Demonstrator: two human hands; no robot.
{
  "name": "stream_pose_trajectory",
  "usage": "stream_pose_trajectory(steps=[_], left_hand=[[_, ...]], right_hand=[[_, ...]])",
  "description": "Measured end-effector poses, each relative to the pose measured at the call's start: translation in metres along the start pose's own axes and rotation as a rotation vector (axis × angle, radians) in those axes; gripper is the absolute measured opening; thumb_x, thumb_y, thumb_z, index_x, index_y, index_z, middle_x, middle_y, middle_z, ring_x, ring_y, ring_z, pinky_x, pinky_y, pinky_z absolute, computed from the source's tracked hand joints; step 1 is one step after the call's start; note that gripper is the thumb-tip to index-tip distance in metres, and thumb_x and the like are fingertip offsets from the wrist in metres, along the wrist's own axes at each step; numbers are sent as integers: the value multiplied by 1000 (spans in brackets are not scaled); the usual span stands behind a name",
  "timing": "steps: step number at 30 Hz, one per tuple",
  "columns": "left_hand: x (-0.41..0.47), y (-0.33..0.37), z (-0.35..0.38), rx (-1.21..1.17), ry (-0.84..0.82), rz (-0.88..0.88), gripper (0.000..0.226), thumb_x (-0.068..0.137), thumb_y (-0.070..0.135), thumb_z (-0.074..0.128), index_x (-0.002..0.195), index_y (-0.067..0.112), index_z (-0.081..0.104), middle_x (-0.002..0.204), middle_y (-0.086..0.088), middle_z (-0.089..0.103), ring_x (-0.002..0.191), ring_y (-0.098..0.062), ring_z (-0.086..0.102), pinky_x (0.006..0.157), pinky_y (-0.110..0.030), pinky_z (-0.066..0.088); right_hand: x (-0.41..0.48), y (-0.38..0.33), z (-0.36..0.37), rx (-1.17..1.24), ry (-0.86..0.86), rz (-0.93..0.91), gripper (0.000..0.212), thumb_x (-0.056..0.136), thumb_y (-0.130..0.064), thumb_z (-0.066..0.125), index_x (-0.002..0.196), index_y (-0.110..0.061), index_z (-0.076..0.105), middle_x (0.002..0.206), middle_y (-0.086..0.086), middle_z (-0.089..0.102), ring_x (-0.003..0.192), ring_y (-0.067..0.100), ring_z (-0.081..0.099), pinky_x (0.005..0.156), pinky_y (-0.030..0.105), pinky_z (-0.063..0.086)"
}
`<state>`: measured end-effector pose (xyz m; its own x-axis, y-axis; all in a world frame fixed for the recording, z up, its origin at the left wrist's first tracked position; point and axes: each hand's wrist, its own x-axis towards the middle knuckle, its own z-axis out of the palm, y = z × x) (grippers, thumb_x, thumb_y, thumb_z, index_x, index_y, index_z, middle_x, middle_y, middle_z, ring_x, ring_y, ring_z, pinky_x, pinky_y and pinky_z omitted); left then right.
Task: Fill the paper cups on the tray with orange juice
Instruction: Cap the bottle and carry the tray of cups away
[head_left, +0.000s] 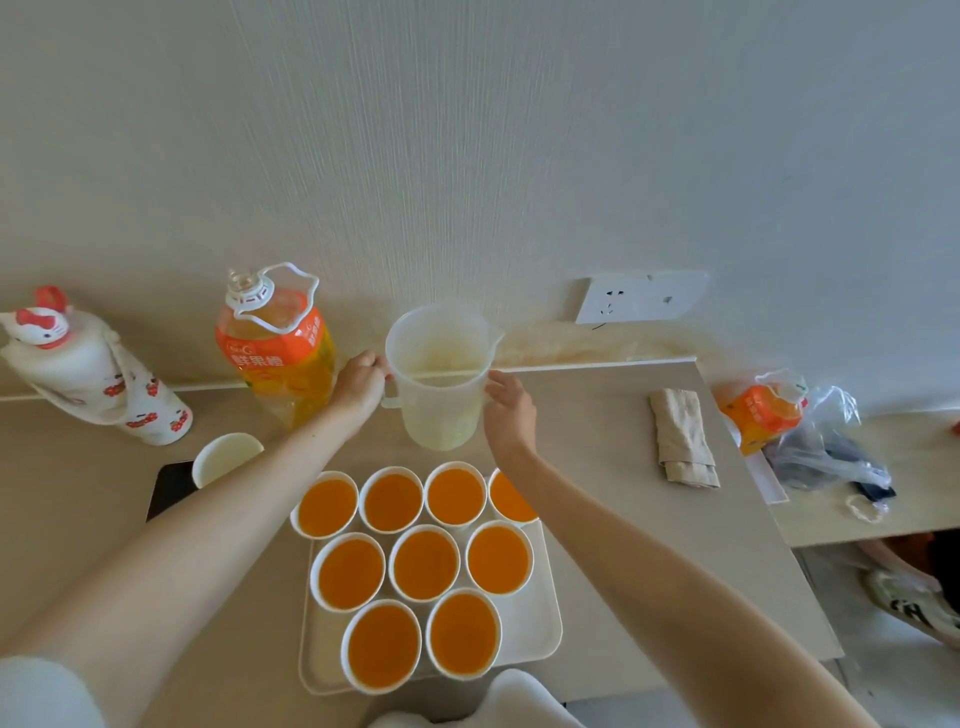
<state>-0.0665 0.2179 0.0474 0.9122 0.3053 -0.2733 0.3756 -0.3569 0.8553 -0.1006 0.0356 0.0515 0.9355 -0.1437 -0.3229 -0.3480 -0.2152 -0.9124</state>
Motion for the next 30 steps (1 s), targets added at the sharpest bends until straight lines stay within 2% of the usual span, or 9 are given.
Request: stream_pose_trajectory(steps=[5,11,15,17,19,22,25,28,30], left_hand=[[3,-9,-2,26,14,5,25,100,14,38,78,13,50,84,-12,54,83,-24,49,73,-33,37],[-5,-6,-2,188,24,25,29,104,24,34,114,4,52,117,-13,58,107,-28,53,79,-30,35],[-20,-8,-6,208,36,79,34,105,25,33,126,3,47,129,-14,54,117,-30,51,83,-30,36],[-30,-11,-14,227,45,123,32,104,23,36,125,2,48,125,-16,55,110,-28,52,79,-29,35],[-42,-17,-26,247,88,189,31,102,21,41,124,1,49,124,-16,53,111,-29,52,82,-30,37],[-59,-28,-55,285,193,246,28,101,21,44,120,3,51,120,-15,55,111,-30,52,89,-38,42],[-74,-46,-84,347,157,246,21,98,19,45,95,4,60,90,-13,64,88,-33,61,76,-45,49],[-95,-77,-114,506,101,269,19,96,16,50,92,5,64,81,-11,64,80,-32,61,66,-39,46],[-108,-99,-129,599,87,202,21,96,19,50,82,8,62,76,-9,62,77,-31,59,58,-32,38]], right_hand=[[-3,1,6,7,8,-19,59,84,10,38,136,-13,52,132,11,59,123,23,54,101,35,48],[-8,3,7,-33,22,-11,54,86,5,42,136,-14,51,129,10,60,117,24,57,93,32,49],[-18,5,6,-66,54,-3,47,90,2,44,134,-13,52,120,7,63,110,23,60,86,29,51],[-29,4,9,-98,80,-10,46,90,4,41,131,-11,55,98,1,62,94,19,60,81,29,51],[-42,4,16,-142,76,-25,43,90,4,40,126,-11,57,87,-2,56,85,19,58,75,30,51],[-63,1,38,-214,0,-96,35,91,-1,43,120,-9,62,92,3,60,86,22,59,76,32,51],[-82,-6,67,-307,-97,-217,29,93,-6,46,116,-7,64,95,7,65,86,22,60,78,35,51],[-104,-8,98,-405,-188,-318,27,93,-9,49,114,-8,65,104,9,69,93,26,63,80,36,53],[-116,-5,116,-480,-248,-361,28,93,-11,48,115,-10,65,107,10,69,96,28,64,81,39,54]])
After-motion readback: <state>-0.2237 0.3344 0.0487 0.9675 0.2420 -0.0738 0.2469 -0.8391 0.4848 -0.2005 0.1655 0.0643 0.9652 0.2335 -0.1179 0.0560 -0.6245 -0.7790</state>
